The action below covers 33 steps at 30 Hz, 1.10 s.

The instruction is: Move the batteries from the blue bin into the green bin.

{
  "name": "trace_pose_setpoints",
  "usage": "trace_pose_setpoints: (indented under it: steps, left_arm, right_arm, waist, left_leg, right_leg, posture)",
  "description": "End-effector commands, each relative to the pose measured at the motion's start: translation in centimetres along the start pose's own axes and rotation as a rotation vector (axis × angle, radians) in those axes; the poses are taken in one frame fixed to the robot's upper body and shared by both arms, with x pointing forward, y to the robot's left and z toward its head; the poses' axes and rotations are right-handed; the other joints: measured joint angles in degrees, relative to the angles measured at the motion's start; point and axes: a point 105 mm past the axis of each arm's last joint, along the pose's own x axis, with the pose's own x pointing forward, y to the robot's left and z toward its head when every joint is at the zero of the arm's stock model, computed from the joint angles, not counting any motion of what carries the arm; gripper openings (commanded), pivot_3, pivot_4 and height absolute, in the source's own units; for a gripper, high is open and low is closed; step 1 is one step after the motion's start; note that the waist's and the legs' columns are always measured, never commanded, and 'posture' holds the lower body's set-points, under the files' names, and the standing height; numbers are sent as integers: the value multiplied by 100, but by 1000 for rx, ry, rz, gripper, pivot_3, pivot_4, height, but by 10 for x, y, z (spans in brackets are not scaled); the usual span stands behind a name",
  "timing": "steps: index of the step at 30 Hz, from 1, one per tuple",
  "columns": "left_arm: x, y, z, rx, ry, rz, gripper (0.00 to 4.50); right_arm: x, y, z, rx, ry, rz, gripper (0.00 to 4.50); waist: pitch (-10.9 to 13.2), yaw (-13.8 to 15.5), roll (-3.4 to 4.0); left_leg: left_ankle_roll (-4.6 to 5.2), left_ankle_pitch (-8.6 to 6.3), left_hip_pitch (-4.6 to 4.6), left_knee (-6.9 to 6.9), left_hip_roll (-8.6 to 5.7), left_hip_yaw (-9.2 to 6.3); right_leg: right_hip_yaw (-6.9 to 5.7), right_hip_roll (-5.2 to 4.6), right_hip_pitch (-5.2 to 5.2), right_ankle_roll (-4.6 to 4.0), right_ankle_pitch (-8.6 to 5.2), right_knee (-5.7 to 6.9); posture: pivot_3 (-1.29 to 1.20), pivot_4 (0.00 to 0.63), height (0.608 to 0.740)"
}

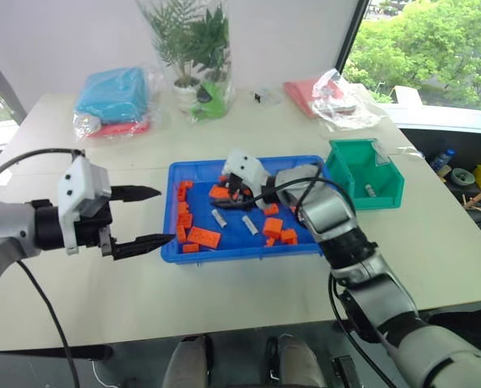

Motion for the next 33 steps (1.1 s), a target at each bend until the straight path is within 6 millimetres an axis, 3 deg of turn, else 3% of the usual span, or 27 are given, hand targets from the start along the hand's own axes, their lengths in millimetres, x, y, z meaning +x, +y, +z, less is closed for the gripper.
trace_pose_setpoints:
  steps: [1, 6, 15, 23, 30, 33]
  left_arm:
    - [-8, 0, 7, 61, 1, 15, 4500]
    - [-5, 2, 10, 78, -8, 17, 4500]
    - [-4, 0, 14, 90, -17, 24, 4500]
    - [-5, 1, 15, 90, -24, 40, 4500]
    - [-5, 3, 16, 92, -27, 53, 4500]
    - [-4, 4, 16, 94, -32, 54, 4500]
  right_arm:
    - [-2, 12, -6, 139, 54, 23, 2820]
    - [10, 2, -12, 235, 69, -21, 2820]
    - [22, -19, -22, 249, 69, -102, 2820]
    - [28, -23, -24, 232, 74, -108, 2820]
    - [34, -12, -4, 228, 29, -70, 2820]
    - [37, -11, -10, 196, 50, -76, 2820]
  waist:
    - [0, 4, -1]
    - [-4, 29, -6]
    - [-5, 2, -9]
    - [-6, 5, -10]
    - [-6, 3, -9]
    - [-6, 14, -9]
  left_leg:
    - [-1, -1, 0, -2, 1, 0]
    - [-15, -9, -1, 0, 0, 3]
    - [-3, -2, -2, -2, 0, 6]
    - [-3, -2, -2, -3, 1, 5]
    - [-2, -1, -2, -5, 1, 4]
    - [-5, -3, -3, -5, 1, 4]
  right_leg:
    - [-2, 0, -1, -2, -1, -1]
    - [-4, 0, 3, -3, -2, -9]
    - [-3, 1, 0, 13, 6, -7]
    - [-3, 1, 0, 8, 2, -8]
    - [-3, 1, -2, 3, -1, -8]
    - [-3, 1, -2, 0, -2, -9]
  posture:
    - [0, 150, 673]
    - [0, 150, 673]
    - [0, 150, 673]
    - [0, 150, 673]
    - [0, 150, 673]
    - [0, 150, 673]
